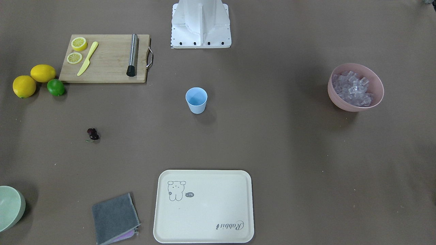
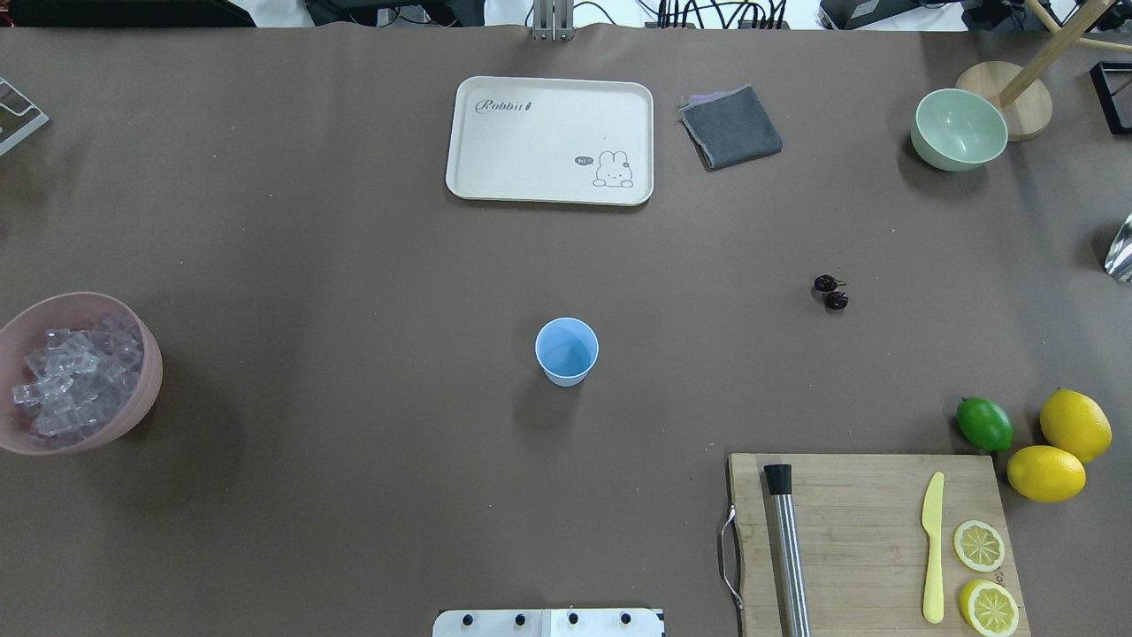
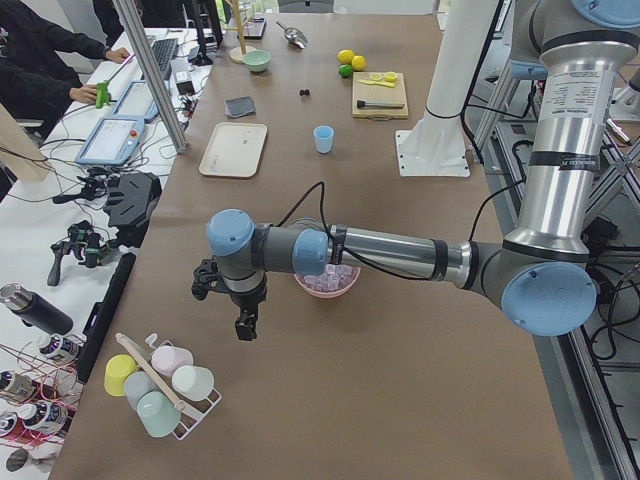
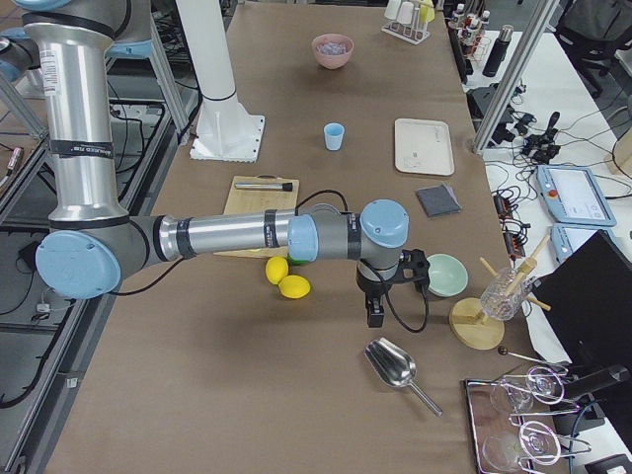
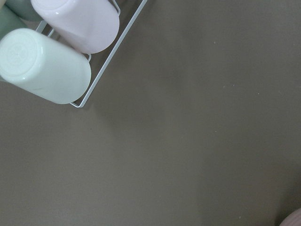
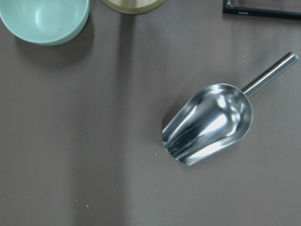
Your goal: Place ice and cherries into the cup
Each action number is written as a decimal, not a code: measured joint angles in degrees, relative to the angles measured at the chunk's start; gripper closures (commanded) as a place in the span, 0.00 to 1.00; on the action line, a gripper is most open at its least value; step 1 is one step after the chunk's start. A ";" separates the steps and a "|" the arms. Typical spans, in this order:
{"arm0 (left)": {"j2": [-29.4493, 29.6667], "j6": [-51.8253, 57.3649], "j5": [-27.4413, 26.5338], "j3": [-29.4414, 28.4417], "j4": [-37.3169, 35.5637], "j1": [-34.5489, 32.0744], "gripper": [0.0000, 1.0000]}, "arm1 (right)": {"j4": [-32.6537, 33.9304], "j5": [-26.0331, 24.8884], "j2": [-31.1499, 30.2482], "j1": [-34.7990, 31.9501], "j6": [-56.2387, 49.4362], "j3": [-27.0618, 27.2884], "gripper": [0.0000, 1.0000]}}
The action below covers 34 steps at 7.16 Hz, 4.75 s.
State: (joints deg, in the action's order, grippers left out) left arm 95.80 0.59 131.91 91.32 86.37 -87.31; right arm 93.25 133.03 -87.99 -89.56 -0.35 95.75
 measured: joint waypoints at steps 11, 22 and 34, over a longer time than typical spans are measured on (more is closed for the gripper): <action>-0.47 -0.69 -0.07 2.52 5.62 -0.16 0.01 | 0.20 0.21 0.93 -0.69 0.00 0.72 0.00; -5.11 -0.70 -0.32 2.07 16.44 -0.58 0.01 | 0.12 2.45 0.35 -0.87 0.00 0.82 0.00; -11.29 -25.41 -0.38 11.71 32.05 11.36 0.02 | 0.35 5.40 1.06 -3.41 -0.18 1.06 0.00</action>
State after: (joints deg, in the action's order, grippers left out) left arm 84.51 -24.82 131.53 103.03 118.42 -75.95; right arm 93.60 138.43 -86.92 -92.98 -0.53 96.81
